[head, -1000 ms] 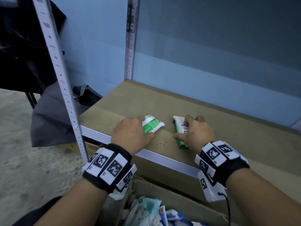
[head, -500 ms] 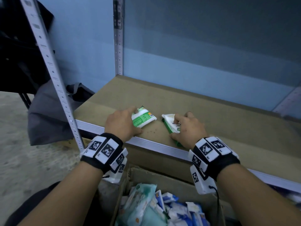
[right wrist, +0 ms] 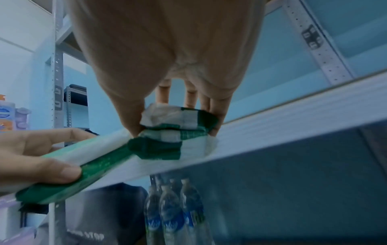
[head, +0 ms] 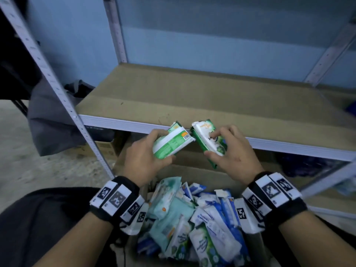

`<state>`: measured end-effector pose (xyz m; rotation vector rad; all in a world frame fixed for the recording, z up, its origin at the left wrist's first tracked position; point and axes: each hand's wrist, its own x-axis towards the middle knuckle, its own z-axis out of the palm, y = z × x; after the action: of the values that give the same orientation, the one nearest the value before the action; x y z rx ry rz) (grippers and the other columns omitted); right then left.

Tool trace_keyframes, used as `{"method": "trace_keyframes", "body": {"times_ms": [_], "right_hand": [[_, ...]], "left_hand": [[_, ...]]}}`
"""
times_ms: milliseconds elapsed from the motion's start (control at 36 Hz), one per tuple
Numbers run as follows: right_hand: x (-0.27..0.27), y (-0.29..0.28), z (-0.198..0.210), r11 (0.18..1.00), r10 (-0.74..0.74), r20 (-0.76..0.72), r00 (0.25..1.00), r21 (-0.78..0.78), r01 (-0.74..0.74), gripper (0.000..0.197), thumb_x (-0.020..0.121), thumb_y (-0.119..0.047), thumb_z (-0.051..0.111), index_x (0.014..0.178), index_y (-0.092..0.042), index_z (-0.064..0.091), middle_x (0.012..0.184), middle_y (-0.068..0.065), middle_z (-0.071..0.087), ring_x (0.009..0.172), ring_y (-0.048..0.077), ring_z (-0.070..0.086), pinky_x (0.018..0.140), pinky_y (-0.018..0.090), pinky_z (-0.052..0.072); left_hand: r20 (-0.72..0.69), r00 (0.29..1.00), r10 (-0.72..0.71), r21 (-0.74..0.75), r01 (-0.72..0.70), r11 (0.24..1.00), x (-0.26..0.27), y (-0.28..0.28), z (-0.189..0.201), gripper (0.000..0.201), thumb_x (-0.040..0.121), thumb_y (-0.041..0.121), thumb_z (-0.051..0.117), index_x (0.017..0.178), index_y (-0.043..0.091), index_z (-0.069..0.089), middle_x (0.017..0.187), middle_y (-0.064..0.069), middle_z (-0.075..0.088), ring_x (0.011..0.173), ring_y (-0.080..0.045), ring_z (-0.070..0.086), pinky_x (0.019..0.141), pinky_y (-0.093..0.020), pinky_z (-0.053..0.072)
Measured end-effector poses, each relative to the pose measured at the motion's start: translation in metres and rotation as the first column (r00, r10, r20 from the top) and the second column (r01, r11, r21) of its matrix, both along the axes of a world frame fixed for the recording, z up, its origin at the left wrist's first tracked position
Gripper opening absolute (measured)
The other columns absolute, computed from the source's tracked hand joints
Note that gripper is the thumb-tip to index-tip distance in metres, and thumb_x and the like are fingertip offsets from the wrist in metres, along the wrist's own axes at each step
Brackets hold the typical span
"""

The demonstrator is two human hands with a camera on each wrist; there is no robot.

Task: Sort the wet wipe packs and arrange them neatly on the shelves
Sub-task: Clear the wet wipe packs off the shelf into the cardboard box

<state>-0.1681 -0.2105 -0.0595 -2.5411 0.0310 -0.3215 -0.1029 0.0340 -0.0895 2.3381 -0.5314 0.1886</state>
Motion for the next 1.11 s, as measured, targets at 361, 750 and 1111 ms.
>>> {"method": "trace_keyframes", "body": {"times_ms": [361,750,1111], "right_hand": [[-0.102,-0.042,-0.153,0.991,-0.130,-0.386,0.913,-0.014,0.135,0.035,0.084,-0.036,0.069,0.116,-0.029,0.054,0.113,-0.011,0.040,0.104,0.018,0.053,0.086,0.036,0.047],[-0.127,-0.048,-0.201,0.977,-0.209,-0.596,0.775,-0.101,0.186,0.044,0.088,-0.040,0.063,0.128,-0.027,0.051,0.134,-0.001,0.043,0.119,0.023,0.052,0.090,0.031,0.044],[-0.112,-0.035,-0.185,0.952,-0.215,-0.309,0.926,0.144,0.269,0.040,0.095,-0.038,0.061,0.128,-0.016,0.053,0.128,0.002,0.048,0.114,0.020,0.053,0.097,0.030,0.041]], "left_hand": [[-0.413,0.911,-0.007,0.306,0.146,0.941,-0.053,-0.012,-0.115,0.055,0.072,0.059,0.071,0.119,0.046,0.046,0.098,0.009,0.070,0.085,-0.016,0.067,0.069,-0.033,0.054],[-0.564,0.821,0.085,0.393,0.176,0.902,-0.066,-0.025,-0.161,0.067,0.079,0.062,0.067,0.133,0.028,0.046,0.118,-0.006,0.066,0.108,-0.027,0.062,0.082,-0.031,0.050],[-0.763,0.643,-0.060,-0.168,-0.109,0.980,-0.049,-0.080,-0.148,0.079,0.080,0.059,0.070,0.143,0.028,0.035,0.130,0.011,0.053,0.115,-0.015,0.058,0.096,-0.033,0.047]]}}
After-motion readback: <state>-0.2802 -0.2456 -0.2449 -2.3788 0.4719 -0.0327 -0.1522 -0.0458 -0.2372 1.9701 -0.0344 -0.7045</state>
